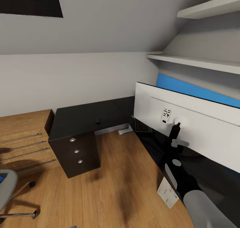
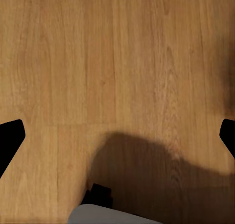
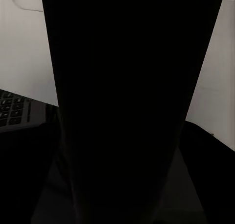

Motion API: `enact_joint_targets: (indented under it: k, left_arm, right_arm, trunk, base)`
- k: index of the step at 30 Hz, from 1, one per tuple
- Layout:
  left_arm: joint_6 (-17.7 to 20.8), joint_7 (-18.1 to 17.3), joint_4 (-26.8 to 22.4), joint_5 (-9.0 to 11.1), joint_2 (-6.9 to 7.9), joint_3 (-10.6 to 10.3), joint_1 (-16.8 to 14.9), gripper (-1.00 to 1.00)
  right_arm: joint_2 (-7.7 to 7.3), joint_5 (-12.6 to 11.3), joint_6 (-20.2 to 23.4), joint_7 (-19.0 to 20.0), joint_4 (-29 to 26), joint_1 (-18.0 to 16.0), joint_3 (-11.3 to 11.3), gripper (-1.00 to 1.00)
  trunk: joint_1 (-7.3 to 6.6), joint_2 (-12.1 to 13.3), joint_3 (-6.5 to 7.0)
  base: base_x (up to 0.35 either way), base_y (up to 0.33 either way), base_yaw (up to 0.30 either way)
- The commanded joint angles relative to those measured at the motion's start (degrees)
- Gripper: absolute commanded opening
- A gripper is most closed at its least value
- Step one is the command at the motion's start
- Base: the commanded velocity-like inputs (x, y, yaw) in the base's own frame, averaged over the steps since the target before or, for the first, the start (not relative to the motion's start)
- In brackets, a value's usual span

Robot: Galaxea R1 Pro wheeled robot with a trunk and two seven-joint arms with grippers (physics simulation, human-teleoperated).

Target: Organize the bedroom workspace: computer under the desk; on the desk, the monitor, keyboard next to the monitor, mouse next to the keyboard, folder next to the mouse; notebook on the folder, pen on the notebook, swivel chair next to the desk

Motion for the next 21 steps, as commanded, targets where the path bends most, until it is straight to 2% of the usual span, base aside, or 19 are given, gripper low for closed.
enact_joint_targets:
  k: [1,7,21]
  left_arm:
    - [-0.2,0.1,0.0,0.2,0.01,-0.2,0.0,1.0]
    - [-0.2,0.2,0.0,0.3,0.01,-0.2,0.0,1.0]
    - [-0.2,0.2,0.0,0.2,0.02,-0.2,0.0,1.0]
  right_arm:
    - [-0.02,-0.3,-0.3,-0.1,0.0,0.0,0.0,-1.0]
    - [-0.02,-0.3,-0.3,-0.1,0.0,0.0,0.0,-1.0]
    - [-0.02,-0.3,-0.3,-0.1,0.1,0.0,0.0,-1.0]
  trunk:
    - [0.0,0.0,-0.05]
    - [0.0,0.0,-0.05]
    - [0.0,0.0,-0.05]
  base:
    - [-0.007,-0.008,0.0]
    - [-0.007,-0.004,0.0]
    - [-0.088,-0.073,0.0]
